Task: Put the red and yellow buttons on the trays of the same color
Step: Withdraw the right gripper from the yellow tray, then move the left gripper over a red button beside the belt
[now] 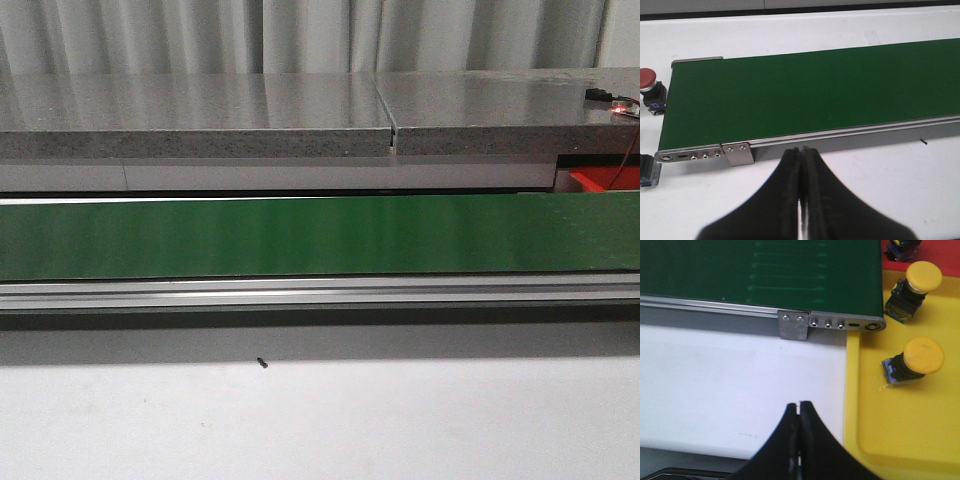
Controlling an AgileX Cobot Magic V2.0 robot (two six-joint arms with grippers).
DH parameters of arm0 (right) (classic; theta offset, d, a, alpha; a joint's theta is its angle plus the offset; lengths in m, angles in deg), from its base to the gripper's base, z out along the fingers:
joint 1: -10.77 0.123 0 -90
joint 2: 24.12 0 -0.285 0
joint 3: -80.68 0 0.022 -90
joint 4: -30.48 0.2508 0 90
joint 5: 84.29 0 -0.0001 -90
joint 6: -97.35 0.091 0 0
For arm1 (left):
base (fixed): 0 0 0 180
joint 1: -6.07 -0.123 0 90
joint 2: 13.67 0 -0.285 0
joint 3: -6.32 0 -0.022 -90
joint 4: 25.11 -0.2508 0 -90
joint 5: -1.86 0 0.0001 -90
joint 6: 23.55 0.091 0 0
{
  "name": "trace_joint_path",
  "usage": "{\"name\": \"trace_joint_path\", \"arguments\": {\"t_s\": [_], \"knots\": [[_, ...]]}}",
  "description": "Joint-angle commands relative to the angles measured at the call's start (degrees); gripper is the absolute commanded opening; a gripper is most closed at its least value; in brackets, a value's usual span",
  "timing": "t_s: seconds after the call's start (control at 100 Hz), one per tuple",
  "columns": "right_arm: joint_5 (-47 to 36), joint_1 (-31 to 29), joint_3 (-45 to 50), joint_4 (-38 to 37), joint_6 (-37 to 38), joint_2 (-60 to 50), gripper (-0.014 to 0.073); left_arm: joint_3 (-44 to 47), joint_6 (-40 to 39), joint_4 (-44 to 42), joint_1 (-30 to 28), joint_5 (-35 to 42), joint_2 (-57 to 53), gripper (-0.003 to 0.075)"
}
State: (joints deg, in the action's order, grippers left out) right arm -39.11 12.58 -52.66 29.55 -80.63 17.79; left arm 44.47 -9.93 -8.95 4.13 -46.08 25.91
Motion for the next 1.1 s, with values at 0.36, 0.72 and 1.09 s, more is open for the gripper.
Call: {"name": "trace_joint_path", "arguments": {"t_s": [0.36,0.72,1.09], "knots": [[-3.0,0.2,-1.9,-0.7,0.1,-0.1,-0.0092,-5.1,-1.8,2.4,-15.4,8.7,10.2,-0.002],[-3.0,0.2,-1.9,-0.7,0.1,-0.1,-0.0092,-11.0,-1.8,4.2,-24.8,6.4,20.0,0.0363],[-3.0,0.2,-1.9,-0.7,0.1,-0.1,-0.0092,-20.0,-11.3,3.9,-31.9,-3.2,34.8,0.0528]]}}
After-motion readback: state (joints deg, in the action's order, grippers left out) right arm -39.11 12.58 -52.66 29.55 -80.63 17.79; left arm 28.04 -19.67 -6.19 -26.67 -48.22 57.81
